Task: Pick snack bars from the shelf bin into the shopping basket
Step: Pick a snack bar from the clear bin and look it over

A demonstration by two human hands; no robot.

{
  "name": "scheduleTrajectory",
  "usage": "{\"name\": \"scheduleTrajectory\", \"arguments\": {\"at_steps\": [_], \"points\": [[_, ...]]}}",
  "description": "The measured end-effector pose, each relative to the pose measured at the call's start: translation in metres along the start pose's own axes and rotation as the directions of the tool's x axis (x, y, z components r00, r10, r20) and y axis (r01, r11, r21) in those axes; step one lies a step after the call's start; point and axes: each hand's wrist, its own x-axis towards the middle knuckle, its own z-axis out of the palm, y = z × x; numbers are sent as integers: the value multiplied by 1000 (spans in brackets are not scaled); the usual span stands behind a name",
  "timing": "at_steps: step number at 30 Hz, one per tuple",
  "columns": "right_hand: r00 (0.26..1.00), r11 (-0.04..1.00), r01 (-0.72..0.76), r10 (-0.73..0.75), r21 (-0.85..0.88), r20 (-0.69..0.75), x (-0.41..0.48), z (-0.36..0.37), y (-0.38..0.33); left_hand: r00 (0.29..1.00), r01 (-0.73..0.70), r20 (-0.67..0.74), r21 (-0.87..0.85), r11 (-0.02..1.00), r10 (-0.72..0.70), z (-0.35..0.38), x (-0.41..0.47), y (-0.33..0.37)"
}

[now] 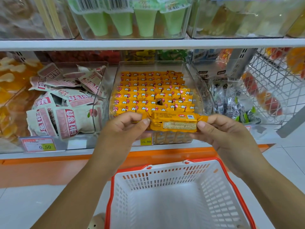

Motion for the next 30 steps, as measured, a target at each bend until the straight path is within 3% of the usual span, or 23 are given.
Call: {"name": "scheduleTrajectory", "arguments": {"at_steps": [5, 11, 15, 18, 23, 30], "points": [[1000, 999, 24, -24, 48, -15, 0, 1, 4, 1000, 0, 24, 7, 1000, 0, 10, -4, 2], [997, 997, 71, -70, 36, -31, -1, 5, 5, 997, -54, -55, -20, 998, 52, 15, -5, 5], [993, 992, 94, -87, 86, -80, -2, 9, 3, 993, -93, -68, 61, 994, 98, 15, -6, 4], [990, 993, 112, -108, 39, -92, -4, 12, 2, 997, -51, -51, 49, 997, 54, 14, -4, 3], [990, 994, 107, -108, -21, -92, -3, 9, 4, 998, 61, 19, -128, 990, -59, 10, -2, 3], [997, 997, 77, -77, 9, -2, -3, 6, 3, 997, 62, 59, -154, 986, -54, 6, 0, 1]]}}
